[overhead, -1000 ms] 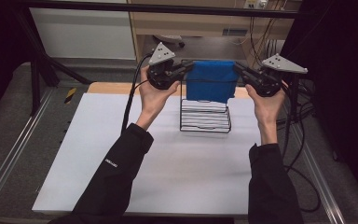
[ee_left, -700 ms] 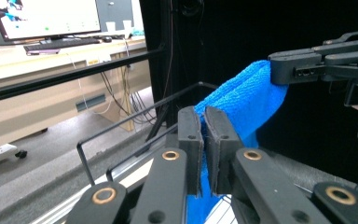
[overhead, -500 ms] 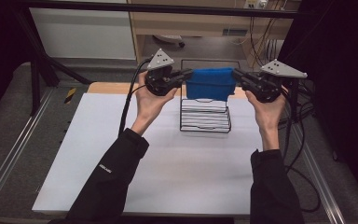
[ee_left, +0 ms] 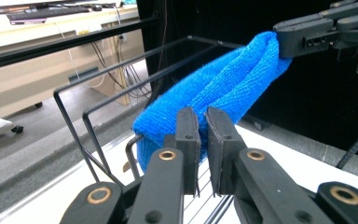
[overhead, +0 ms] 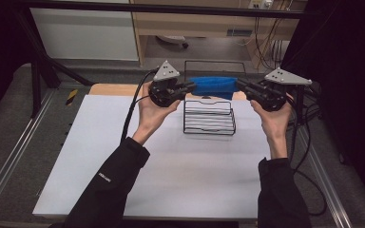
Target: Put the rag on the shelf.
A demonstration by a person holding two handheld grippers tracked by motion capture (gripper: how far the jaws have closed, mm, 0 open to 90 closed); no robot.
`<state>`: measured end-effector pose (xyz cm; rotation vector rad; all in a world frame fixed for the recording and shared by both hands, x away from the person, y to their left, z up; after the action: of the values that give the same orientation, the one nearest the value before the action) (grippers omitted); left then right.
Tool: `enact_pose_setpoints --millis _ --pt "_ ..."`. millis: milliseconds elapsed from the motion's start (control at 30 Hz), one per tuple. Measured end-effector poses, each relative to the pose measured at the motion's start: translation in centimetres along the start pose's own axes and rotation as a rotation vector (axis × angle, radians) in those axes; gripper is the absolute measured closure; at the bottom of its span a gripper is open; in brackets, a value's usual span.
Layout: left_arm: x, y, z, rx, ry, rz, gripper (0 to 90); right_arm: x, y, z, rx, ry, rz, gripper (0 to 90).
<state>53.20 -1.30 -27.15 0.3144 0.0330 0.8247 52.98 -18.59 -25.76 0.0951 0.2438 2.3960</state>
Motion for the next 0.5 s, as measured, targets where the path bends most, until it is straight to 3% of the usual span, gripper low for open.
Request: enact_pose_setpoints --millis 133,233,367,500 --pt "0.1 0.4 0.2 -0.001 0.016 -0.011 79.1 0.0 -0.2 -0.5 0.011 -0.003 0.0 83.8" --pt "0.2 1.0 1.3 -0.026 0.038 -0.016 74.2 -0.1 -0.2 -0.8 0.013 -0.004 0.001 83.8" --pt "0.5 1.3 2.7 -0.052 0.049 -0.008 74.5 0.0 -0.3 -1.0 0.018 0.001 0.006 83.7" --pt "0.3 0.8 2.3 0.0 0.062 -0.018 83.4 0.1 -0.3 -1.3 0.022 0.001 0.013 83.3"
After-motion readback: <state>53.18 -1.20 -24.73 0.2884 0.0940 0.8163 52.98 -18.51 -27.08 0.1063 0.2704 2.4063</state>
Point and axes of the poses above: each handheld gripper's, and its own axes: y roughly backward along the jaws, z roughly out of its top, x roughly to its left, the point moved 10 cm from there along -y, roughly forward along the jaws, and after that the axes turned 10 degrees about z, right-handed, at the moved point
